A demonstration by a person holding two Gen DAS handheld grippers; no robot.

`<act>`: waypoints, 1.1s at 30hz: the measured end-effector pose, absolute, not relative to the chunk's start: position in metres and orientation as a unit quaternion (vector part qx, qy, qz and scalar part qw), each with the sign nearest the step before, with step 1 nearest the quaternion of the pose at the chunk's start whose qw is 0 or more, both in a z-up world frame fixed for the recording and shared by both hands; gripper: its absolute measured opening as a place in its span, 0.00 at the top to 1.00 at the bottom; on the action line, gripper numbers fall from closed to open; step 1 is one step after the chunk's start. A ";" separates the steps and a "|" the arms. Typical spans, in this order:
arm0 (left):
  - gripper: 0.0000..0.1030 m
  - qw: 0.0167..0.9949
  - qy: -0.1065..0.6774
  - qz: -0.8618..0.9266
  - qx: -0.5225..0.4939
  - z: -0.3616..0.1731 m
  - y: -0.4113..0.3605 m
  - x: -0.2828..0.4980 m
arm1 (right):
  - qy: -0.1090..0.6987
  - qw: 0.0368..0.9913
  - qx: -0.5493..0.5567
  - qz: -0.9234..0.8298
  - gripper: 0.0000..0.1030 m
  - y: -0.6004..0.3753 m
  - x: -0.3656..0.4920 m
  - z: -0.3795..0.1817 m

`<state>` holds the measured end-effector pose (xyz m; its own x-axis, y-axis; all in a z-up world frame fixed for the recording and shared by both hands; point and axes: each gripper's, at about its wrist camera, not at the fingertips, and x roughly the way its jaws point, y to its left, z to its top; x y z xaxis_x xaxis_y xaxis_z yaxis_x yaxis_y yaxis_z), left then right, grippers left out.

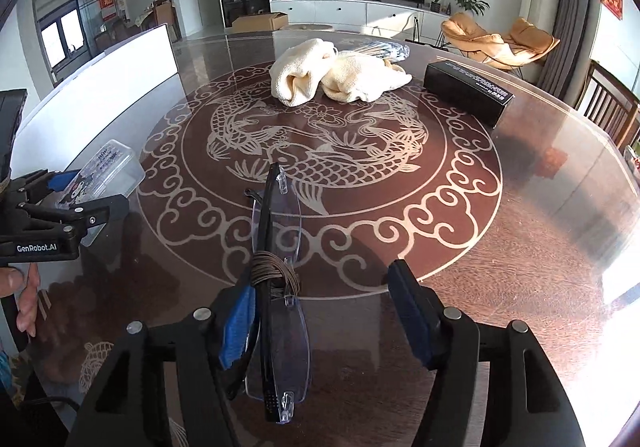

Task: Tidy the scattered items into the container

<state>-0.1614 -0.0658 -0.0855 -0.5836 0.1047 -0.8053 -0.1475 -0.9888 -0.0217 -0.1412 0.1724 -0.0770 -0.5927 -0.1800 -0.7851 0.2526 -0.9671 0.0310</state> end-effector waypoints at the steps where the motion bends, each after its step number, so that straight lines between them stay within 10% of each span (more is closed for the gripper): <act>1: 0.04 0.072 0.026 0.889 -0.452 -0.086 -0.065 -0.161 | 0.044 0.122 0.435 -0.891 0.35 0.172 -0.141 -0.077; 33: 0.00 0.075 0.040 0.884 -0.460 -0.088 -0.060 -0.164 | 0.059 0.123 0.437 -0.889 0.29 0.165 -0.139 -0.078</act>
